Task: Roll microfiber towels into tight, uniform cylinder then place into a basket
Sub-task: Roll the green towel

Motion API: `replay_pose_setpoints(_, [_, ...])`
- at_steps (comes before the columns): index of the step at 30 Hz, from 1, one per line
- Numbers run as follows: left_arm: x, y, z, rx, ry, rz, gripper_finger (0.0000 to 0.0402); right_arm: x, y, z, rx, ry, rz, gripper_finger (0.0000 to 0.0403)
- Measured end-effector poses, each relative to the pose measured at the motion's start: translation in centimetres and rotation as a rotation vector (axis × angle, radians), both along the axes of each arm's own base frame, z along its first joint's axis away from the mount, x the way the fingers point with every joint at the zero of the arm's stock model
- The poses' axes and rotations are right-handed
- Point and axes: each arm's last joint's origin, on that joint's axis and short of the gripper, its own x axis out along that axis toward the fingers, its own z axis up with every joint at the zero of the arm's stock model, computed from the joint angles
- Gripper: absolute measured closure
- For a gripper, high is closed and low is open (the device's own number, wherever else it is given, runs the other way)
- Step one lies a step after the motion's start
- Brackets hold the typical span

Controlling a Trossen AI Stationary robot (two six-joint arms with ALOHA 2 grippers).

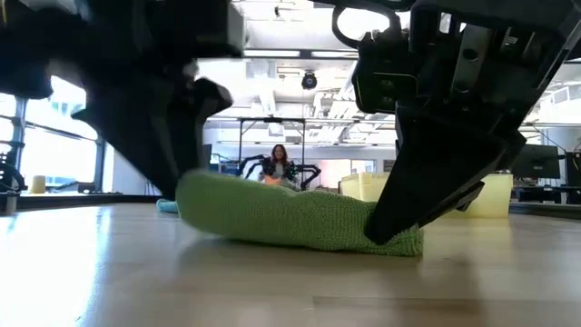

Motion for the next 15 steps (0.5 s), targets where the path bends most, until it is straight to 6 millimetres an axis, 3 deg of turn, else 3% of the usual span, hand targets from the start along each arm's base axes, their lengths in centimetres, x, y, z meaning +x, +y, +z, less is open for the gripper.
replay_pose_setpoints(11, [0.9, -3.3, 3.3, -0.023, -0.12, -0.073, 0.0202, 0.0, 0.0, 0.0, 0.001, -0.001, 0.001, 0.0391])
replay_pose_setpoints(15, [0.6, -4.1, 3.5, 0.031, -0.131, -0.121, 0.0197, 0.0, 0.0, 0.0, 0.002, -0.002, 0.001, 0.0391])
